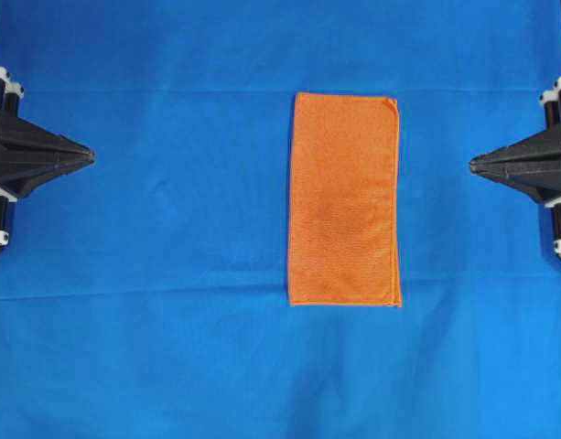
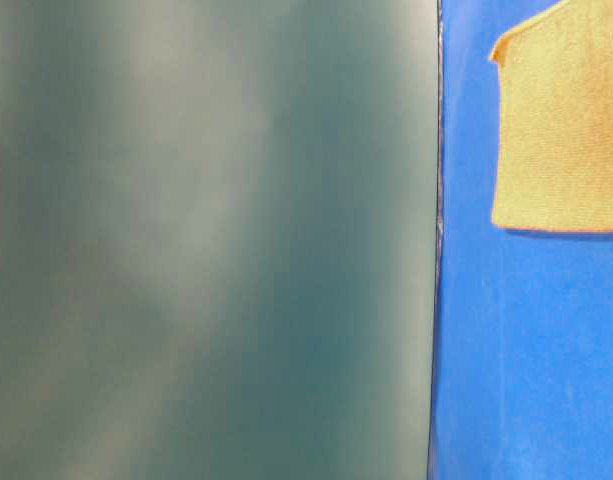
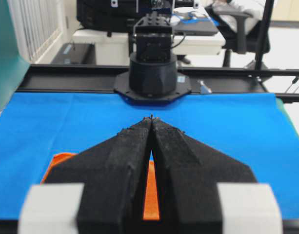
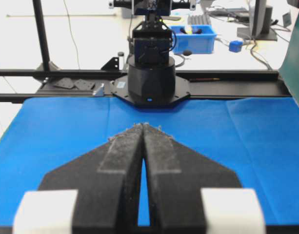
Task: Fold a vertical towel.
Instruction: 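Move both grippers to the towel's top corners and pinch them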
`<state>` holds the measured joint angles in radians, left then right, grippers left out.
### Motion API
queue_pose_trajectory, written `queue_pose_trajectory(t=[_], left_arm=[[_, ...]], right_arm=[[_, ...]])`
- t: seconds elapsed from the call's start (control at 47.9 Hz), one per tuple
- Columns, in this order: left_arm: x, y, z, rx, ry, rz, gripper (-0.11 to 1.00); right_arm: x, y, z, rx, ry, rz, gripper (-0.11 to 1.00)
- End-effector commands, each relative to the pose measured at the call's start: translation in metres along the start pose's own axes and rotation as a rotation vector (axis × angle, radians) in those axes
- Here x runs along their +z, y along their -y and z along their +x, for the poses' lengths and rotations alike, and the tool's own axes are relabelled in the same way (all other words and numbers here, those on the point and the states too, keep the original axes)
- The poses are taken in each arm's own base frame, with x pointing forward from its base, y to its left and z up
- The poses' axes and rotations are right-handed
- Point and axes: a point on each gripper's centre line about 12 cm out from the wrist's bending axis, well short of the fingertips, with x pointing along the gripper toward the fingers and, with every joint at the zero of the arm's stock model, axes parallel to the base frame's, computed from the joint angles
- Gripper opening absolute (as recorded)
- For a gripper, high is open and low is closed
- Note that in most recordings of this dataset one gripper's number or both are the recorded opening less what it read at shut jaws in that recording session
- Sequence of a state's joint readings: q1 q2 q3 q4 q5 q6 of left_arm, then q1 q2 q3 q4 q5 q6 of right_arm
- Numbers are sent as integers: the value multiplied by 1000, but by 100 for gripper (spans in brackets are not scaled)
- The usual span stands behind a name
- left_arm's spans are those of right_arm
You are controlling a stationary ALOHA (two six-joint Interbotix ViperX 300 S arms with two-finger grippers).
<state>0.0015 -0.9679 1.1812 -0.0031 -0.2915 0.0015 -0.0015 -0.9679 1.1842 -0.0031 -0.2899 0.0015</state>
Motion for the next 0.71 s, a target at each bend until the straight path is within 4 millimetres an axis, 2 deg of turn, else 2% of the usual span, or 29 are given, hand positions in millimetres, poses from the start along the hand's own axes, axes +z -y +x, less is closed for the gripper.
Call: queue_pose_trajectory(t=[0.0,0.146,0.271,0.689], left_arm=[[7,-1,8,5,11,-18,0],[4,-1,24,6,-12,-19,0],[-5,-5,44,26,-63,-25,0],[-50,-59,96,213,-238,-97,3]], right_arm=[[9,1,5,-7,18,4,0],[0,6,12,-30,-58,14,0],[-9,16,18,-76,-133,42,0],[-63,76,27,-341,-406,151,1]])
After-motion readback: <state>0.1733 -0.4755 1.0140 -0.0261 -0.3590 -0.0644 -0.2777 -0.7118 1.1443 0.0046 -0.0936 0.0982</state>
